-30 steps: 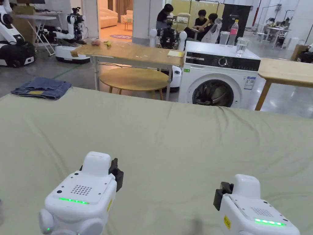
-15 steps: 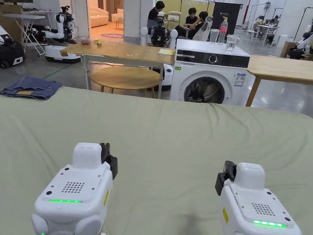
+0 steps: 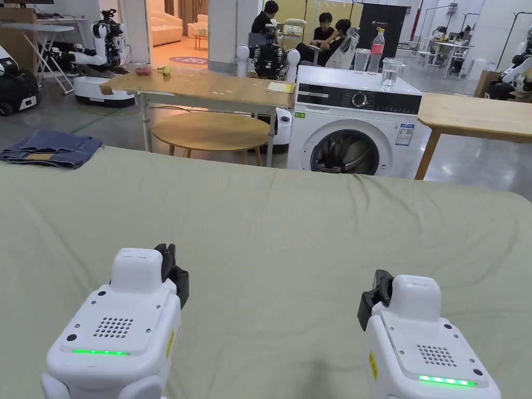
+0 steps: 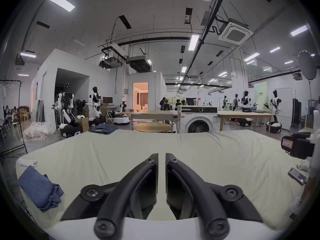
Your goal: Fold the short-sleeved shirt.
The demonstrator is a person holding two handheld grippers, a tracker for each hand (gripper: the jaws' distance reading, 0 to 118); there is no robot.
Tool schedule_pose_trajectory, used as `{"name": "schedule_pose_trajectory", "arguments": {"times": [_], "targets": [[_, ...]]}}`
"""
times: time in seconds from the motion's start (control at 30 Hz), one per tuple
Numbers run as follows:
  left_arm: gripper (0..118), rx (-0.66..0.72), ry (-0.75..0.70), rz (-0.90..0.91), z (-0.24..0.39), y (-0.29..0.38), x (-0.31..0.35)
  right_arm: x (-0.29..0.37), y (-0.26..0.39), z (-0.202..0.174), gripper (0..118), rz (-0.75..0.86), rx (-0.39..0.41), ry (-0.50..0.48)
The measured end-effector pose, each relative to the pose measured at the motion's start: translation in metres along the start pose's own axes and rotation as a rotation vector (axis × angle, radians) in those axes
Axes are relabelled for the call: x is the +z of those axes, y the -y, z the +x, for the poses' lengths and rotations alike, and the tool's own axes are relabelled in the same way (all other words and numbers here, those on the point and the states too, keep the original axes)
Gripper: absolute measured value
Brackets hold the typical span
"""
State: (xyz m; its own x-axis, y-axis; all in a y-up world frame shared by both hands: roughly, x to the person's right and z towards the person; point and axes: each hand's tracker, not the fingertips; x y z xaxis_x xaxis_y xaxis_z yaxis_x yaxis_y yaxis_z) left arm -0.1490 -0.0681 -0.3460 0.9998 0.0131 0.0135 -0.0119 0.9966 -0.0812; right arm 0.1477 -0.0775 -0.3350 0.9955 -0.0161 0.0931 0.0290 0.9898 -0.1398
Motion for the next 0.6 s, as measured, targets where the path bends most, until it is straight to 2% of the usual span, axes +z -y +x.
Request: {"name": "schedule_pose_trajectory", "arguments": {"times": [0.1, 0.13, 0.17, 0.23, 0.3, 0.37, 0.4, 0.47, 0.57, 0.6], "targets": [[2, 0.003, -0.007, 0.0, 0.0007, -0.0004, -0.0001, 0.0014, 0.0005, 0.0003, 0, 0.003, 0.002, 0.003], [8, 0.01, -0.01, -0.002, 0.0013, -0.0003, 0.0005, 0.0016, 0.0005, 0.0004, 0, 0.002, 0.002, 0.005], [20, 0.011, -0.01, -0.001, 0.0016, -0.0004, 0.0008, 0.0024, 0.0003, 0.0005, 0, -0.002, 0.003, 0.008], [30, 0.025, 0.004, -0.008, -0.0002, -0.0002, 0.0014, 0.0029, 0.0009, 0.0012, 3, -0.003, -0.007, 0.009], [46, 0.04, 0.01, -0.02, -0.0002, -0.0012, 0.0014, 0.0029, 0.0014, 0.002, 25, -0.007, -0.017, 0.022], [58, 0.045, 0.02, -0.026, -0.0026, -0.0007, 0.0022, 0.0024, 0.002, 0.0025, 63, -0.003, -0.017, 0.034], [62, 0.044, 0.017, -0.028, -0.002, -0.0009, 0.0026, 0.0021, 0.002, 0.0025, 71, -0.005, -0.015, 0.043], [67, 0.039, 0.015, -0.03, -0.0022, -0.0009, 0.0043, 0.0028, 0.0017, 0.003, 77, 0.005, -0.005, 0.059], [67, 0.037, 0.021, -0.041, -0.0017, -0.0012, 0.0051, 0.0037, 0.0001, 0.0031, 92, 0.005, -0.004, 0.08], [67, 0.044, 0.029, -0.047, -0.0027, -0.001, 0.0052, 0.0032, -0.0008, 0.0041, 92, 0.0, -0.008, 0.077]]}}
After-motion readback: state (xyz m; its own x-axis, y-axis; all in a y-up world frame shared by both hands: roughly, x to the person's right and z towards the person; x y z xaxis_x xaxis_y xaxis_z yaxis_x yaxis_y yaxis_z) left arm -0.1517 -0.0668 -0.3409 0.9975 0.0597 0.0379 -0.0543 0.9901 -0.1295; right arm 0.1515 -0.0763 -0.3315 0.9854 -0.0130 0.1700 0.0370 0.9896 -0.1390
